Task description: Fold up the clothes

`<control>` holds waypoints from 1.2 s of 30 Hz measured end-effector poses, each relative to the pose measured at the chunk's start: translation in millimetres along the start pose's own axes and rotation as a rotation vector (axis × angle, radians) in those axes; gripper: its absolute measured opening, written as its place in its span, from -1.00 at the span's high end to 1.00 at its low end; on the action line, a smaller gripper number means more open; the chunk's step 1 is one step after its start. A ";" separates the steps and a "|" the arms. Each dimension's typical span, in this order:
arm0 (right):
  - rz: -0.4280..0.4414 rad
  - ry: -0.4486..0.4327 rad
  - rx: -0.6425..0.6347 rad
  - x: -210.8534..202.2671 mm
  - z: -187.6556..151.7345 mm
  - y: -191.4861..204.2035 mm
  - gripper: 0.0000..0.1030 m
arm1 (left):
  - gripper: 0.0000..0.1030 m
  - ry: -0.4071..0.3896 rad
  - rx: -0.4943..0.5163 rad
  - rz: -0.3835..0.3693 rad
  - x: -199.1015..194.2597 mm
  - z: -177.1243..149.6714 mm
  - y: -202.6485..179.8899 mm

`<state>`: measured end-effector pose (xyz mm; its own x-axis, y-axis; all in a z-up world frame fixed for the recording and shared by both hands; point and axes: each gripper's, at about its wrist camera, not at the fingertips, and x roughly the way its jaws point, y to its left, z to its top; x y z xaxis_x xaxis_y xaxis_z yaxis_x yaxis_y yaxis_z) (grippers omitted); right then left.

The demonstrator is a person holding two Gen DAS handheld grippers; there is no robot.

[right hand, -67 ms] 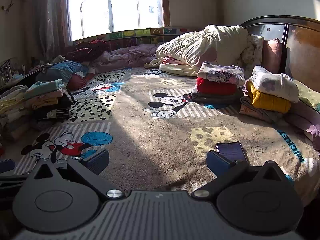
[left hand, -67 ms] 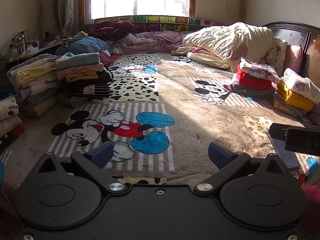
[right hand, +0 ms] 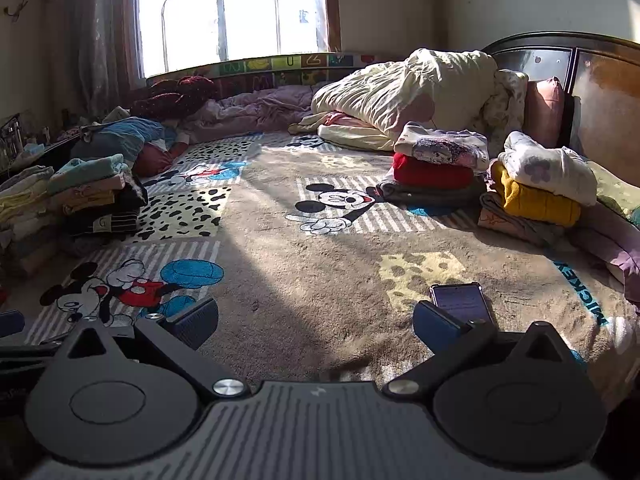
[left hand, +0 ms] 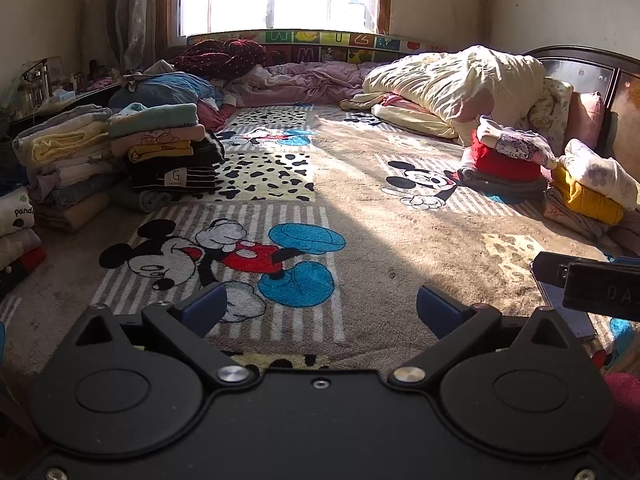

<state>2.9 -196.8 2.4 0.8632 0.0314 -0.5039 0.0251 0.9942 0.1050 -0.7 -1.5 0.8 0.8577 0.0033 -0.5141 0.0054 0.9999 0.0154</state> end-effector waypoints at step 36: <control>-0.007 0.006 -0.056 -13.6 -8.7 7.5 -0.99 | -1.00 0.017 -0.052 -0.064 -10.0 -5.3 -2.2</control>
<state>-13.1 -188.9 2.7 0.8600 0.0245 -0.5096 0.0033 0.9986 0.0536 -12.0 -3.6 1.3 0.8478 -0.0610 -0.5268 0.0331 0.9975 -0.0624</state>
